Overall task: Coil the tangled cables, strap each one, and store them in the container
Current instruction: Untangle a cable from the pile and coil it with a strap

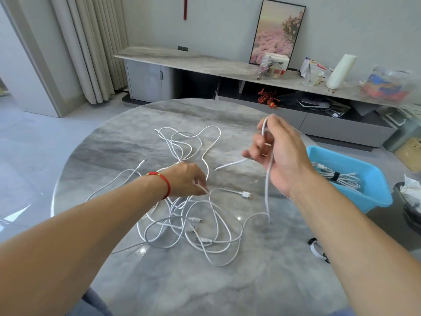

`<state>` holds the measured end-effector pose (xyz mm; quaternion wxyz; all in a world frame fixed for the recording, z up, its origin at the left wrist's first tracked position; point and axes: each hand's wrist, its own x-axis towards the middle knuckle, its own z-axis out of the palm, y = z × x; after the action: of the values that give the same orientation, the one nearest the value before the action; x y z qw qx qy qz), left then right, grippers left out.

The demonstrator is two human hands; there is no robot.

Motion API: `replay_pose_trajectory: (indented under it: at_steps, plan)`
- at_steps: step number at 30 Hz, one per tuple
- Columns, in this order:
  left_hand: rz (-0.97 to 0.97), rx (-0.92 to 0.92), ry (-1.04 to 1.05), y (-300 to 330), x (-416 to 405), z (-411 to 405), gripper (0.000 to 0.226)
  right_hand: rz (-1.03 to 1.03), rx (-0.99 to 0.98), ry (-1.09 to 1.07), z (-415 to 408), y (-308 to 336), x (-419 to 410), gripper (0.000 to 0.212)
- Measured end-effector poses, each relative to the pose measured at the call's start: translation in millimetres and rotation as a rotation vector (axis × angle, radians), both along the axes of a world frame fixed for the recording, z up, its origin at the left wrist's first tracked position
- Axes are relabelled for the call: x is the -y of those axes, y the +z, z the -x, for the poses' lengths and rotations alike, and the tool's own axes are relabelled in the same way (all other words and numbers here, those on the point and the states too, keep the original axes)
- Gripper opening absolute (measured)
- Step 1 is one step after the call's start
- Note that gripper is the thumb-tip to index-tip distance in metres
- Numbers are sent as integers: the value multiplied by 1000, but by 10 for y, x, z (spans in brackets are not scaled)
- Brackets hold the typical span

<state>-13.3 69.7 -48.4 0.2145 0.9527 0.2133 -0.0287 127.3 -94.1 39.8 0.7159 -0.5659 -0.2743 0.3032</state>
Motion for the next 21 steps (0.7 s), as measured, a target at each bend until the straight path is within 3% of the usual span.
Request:
replay_pose_trajectory:
  at_steps: [2,4,6,9,11,13,17,21]
  plan:
    - [-36,-4,3,-40,-69,59,24,221,417,-69,-91,-49,25,21]
    - [-52,16,7,-48,-139,98,28,513,830,15,-85,-178,59,20]
    - [-52,29,3,-22,-170,111,30,755,1048,187,-2,-323,86,18]
    - [-48,76,9,37,-148,91,37,899,1055,350,111,-360,83,29]
    - [-62,89,20,46,-98,46,44,900,983,406,178,-319,53,46]
    - [-98,81,48,18,-32,-5,47,887,1008,452,269,-347,9,50]
    - [-205,3,93,-21,12,-58,32,865,1012,511,413,-427,-62,54]
    - [-241,-18,43,-40,27,-95,18,770,1122,378,449,-470,-106,57]
